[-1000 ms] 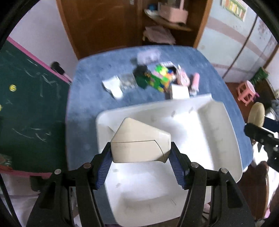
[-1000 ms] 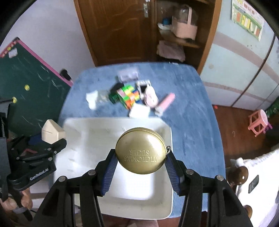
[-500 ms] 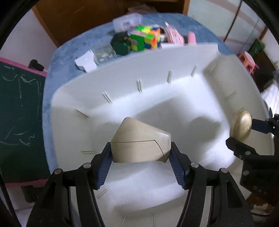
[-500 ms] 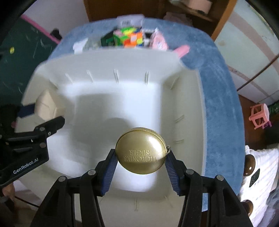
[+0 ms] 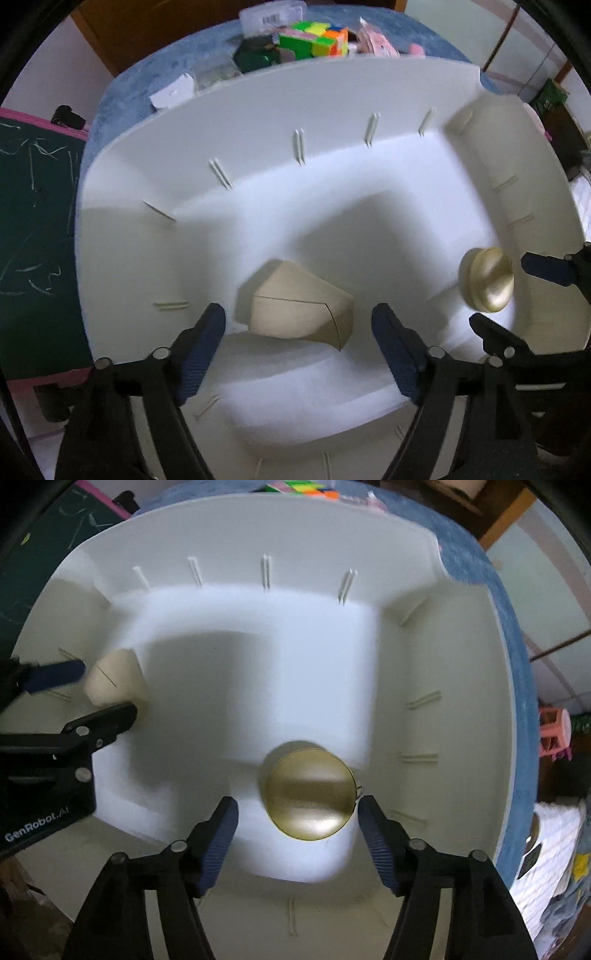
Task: Organize rigid objects
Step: 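Carry the soap bar and gold tin into the white tray and release both, then move both tools back toward the remaining items on the table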
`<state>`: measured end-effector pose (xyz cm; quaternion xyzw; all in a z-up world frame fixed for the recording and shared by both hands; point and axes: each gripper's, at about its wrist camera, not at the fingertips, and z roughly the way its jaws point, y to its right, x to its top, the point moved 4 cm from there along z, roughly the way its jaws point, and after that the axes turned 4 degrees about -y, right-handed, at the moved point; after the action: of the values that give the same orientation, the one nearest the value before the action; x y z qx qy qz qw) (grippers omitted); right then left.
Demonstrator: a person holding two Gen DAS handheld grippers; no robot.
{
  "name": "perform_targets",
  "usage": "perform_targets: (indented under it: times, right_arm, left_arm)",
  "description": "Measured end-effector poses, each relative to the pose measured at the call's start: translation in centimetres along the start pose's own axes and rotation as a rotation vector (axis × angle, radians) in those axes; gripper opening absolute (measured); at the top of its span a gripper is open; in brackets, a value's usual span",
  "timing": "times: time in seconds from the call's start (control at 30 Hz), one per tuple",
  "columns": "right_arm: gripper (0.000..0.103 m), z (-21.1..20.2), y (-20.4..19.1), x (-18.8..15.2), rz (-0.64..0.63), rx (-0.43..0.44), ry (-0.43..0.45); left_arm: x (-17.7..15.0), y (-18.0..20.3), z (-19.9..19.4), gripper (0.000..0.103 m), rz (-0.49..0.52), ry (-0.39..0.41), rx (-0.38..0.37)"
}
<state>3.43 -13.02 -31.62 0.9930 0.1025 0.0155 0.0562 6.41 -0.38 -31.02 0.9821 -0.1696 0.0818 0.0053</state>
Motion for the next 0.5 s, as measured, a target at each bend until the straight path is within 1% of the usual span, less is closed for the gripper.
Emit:
perform_targets:
  times: [0.17, 0.23, 0.37, 0.5]
  right_arm:
    - [0.071, -2.3, -0.5, 0.0, -0.031, 0.004, 0.054]
    - [0.071, -3.5, -0.5, 0.0, -0.030, 0.015, 0.076]
    - [0.071, -5.8, -0.4, 0.0, -0.015, 0.031, 0.119]
    - [0.071, -7.6, 0.4, 0.6, 0.003, 0.048, 0.167]
  left_arm:
    - [0.2, -0.5, -2.4, 0.084, -0.009, 0.037, 0.004]
    - [0.3, -0.6, -3.5, 0.084, -0.020, 0.057, -0.009]
    - [0.2, -0.9, -5.5, 0.084, -0.037, 0.093, -0.011]
    - [1.4, -1.7, -7.5, 0.084, -0.040, 0.140, 0.011]
